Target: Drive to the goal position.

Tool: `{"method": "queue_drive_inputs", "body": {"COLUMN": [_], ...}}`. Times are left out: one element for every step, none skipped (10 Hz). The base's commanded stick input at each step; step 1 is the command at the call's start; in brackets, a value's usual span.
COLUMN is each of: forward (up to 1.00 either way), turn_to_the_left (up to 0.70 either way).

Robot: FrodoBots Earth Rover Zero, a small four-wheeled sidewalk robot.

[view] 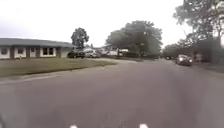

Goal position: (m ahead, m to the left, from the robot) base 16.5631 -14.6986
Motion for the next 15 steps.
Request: {"method": "queue_drive_inputs", "body": {"forward": [1.0, 1.0, 1.0, 1.0, 1.0, 1.0, 1.0, 1.0, 1.0, 1.0, 1.0, 1.0, 1.0, 1.0, 1.0], "turn_to_the_left": [0.0, 0.0, 0.0, 0.0, 0.0, 0.0, -0.01, -0.13, -0.4, -0.4, -0.4, -0.33, 0.0, 0.0, 0.0]}}
